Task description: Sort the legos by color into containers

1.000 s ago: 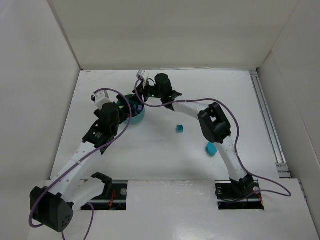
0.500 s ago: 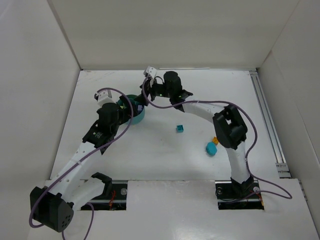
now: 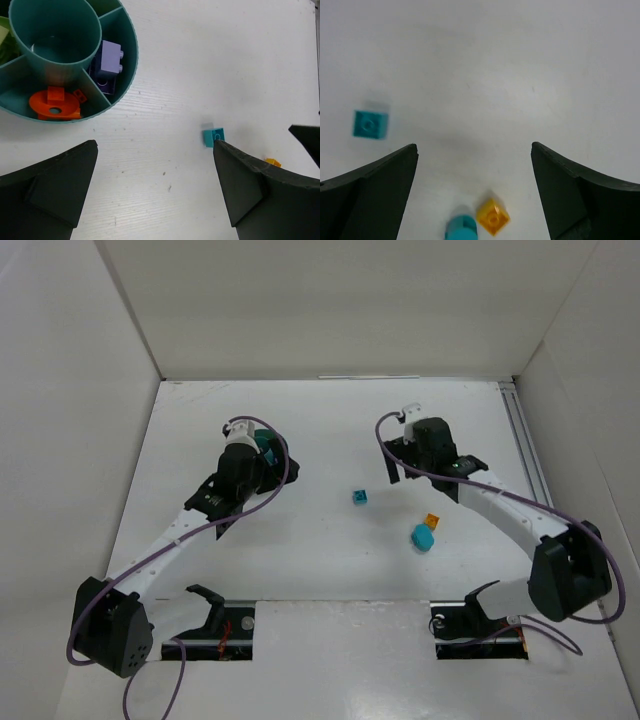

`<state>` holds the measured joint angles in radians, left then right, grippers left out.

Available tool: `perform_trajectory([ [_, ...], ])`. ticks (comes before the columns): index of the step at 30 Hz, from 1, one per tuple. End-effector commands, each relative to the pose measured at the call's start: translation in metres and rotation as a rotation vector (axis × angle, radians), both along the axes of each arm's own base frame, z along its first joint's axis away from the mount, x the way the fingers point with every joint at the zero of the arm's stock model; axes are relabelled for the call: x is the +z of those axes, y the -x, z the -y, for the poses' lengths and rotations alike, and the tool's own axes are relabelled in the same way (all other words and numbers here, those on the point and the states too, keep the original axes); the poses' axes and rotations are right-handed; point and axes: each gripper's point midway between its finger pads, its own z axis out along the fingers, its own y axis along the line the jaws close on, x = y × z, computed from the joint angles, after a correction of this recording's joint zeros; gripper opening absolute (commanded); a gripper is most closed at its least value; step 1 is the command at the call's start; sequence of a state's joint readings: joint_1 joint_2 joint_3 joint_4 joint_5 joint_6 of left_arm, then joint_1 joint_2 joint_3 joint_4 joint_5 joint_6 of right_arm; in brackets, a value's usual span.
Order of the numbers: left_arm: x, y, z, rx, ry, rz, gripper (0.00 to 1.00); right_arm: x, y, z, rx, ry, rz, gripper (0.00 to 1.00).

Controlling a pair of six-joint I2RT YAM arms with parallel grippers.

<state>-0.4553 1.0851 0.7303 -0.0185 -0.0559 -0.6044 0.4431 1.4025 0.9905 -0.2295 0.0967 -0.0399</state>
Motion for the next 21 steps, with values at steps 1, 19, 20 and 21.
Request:
perform_trajectory([
  [1, 0.016, -0.003, 0.01, -0.054, 0.032, 0.07, 1.0, -0.04, 0.068, 0.094, -0.331, 0.223, -0.238, 0.99],
  [19, 0.01, 0.003, 0.005, -0.05, 0.015, 0.067, 1.0, -0.115, 0.092, 0.082, -0.379, -0.123, -0.371, 0.77],
  [20, 0.01, 0.003, 0.005, -0.05, 0.015, 0.067, 1.0, -0.115, 0.092, 0.082, -0.379, -0.123, -0.371, 0.77],
  [21, 0.01, 0.003, 0.005, -0.05, 0.015, 0.067, 1.0, -0.115, 0.093, 0.08, -0.372, -0.129, -0.375, 0.77],
])
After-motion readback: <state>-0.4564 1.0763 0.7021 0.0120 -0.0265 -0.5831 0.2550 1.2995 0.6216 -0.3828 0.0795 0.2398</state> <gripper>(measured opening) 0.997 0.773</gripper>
